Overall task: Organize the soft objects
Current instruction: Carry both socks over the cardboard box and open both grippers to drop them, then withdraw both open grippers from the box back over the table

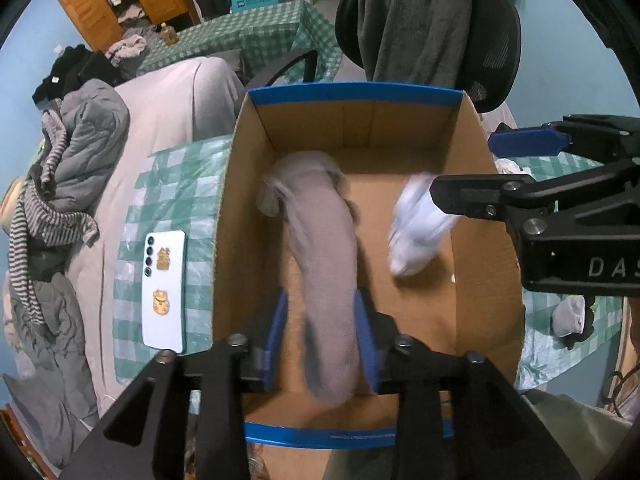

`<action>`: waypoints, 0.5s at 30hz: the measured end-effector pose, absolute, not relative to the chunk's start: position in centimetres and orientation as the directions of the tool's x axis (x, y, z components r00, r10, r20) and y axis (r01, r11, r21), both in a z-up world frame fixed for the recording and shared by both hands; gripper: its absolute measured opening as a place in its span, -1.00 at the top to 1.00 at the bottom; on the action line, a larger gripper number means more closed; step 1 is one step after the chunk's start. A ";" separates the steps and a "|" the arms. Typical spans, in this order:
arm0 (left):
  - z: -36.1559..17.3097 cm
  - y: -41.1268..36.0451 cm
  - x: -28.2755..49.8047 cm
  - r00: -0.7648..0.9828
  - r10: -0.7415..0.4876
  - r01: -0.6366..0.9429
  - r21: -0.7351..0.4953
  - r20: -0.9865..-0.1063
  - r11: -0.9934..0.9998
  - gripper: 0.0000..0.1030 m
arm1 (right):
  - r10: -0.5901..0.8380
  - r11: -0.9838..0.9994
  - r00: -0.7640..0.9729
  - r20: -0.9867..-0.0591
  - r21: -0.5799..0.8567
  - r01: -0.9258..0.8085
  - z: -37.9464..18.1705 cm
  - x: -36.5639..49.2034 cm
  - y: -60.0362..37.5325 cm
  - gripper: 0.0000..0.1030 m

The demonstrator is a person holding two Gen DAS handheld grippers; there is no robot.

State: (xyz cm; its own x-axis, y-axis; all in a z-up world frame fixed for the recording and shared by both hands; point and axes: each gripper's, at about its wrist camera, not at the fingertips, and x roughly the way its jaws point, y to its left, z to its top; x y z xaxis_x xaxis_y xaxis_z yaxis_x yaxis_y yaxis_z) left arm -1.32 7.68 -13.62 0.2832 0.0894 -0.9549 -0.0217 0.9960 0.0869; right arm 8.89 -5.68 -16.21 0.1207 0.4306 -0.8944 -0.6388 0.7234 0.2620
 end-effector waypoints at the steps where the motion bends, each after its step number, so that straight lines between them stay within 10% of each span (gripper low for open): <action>1: -13.5 7.7 -1.4 0.288 0.095 -0.022 0.093 -0.953 0.995 0.15 | 0.427 0.727 0.127 -0.895 0.256 -0.637 -16.1 8.9 -5.7 -0.48; 15: -12.2 7.8 -1.7 0.291 0.046 -0.069 0.027 -0.956 0.997 -0.05 | 0.436 0.770 0.179 -0.882 0.263 -0.582 -13.8 8.9 -8.6 -0.57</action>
